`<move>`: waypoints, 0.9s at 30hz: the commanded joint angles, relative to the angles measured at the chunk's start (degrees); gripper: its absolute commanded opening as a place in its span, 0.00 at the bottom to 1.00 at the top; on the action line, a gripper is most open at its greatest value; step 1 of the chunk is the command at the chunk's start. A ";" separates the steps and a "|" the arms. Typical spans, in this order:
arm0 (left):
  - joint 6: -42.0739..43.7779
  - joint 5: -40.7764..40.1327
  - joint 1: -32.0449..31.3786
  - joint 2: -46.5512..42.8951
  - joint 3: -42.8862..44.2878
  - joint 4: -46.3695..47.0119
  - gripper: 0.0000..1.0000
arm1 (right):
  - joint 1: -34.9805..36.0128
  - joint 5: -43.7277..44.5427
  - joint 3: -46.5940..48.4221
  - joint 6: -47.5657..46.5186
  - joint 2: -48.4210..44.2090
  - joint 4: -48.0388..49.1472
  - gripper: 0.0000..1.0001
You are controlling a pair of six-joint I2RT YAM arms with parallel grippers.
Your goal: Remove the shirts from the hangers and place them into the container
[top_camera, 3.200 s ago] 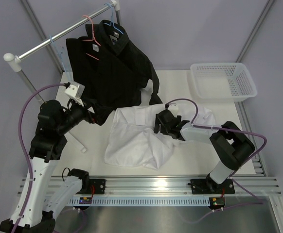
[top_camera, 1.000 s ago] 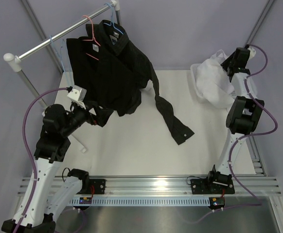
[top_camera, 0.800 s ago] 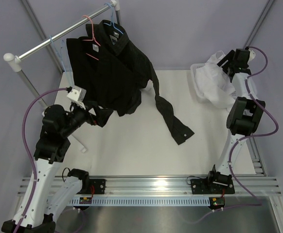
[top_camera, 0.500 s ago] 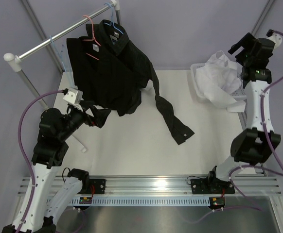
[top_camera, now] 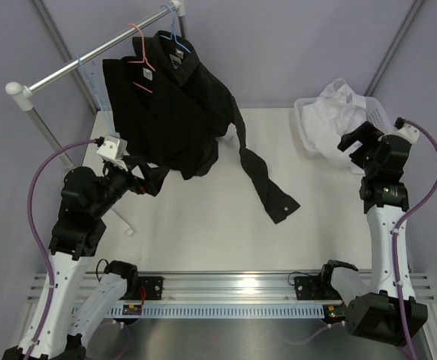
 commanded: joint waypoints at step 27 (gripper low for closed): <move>1.02 -4.27 -0.85 -1.81 -0.29 2.04 0.99 | -2.70 6.86 -0.65 14.42 25.49 14.09 0.99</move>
